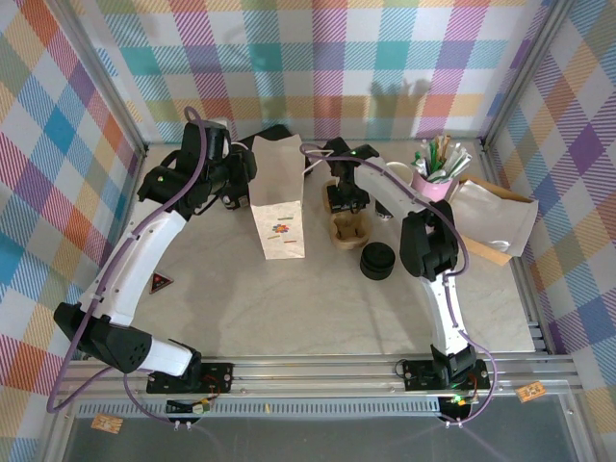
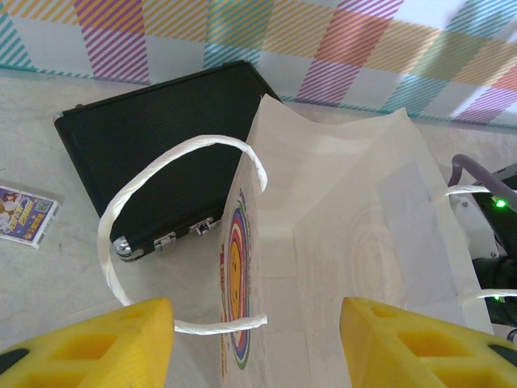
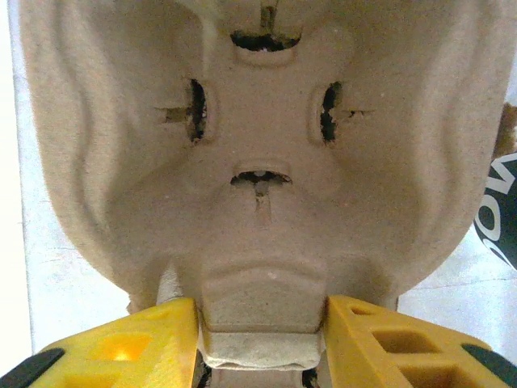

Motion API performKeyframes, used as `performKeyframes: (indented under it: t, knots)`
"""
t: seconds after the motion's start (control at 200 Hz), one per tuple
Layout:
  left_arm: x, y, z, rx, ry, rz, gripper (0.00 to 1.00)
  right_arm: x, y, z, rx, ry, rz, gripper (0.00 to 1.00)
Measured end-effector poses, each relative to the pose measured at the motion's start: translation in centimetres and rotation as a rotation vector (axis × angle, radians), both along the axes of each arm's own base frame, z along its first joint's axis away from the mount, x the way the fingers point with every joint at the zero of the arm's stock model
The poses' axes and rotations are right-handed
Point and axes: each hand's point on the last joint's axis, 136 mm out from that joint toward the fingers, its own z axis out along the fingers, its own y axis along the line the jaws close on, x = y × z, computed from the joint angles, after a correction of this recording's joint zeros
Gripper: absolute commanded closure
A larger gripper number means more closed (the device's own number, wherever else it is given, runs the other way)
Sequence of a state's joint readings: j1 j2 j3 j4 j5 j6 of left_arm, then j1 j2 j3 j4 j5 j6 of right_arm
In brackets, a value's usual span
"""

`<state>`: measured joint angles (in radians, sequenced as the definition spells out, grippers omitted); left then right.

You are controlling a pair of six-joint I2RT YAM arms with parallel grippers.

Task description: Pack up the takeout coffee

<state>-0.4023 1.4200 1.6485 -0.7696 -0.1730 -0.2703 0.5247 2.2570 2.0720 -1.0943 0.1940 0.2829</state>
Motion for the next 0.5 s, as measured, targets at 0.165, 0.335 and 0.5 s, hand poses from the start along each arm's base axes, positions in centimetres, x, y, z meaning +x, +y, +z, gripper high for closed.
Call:
performKeyframes:
  t: [0.165, 0.335, 0.5]
  knots:
    - [0.09, -0.04, 0.14, -0.003, -0.007, 0.000, 0.43, 0.06, -0.02, 0.02, 0.001, 0.002, -0.011, 0.60]
    - [0.09, -0.04, 0.14, -0.001, -0.007, -0.001, 0.43, 0.08, -0.10, 0.03, 0.000, 0.002, -0.022, 0.65]
    - [0.09, -0.05, 0.14, -0.002, -0.007, -0.001, 0.43, 0.05, -0.14, 0.14, -0.001, 0.002, -0.022, 0.69]
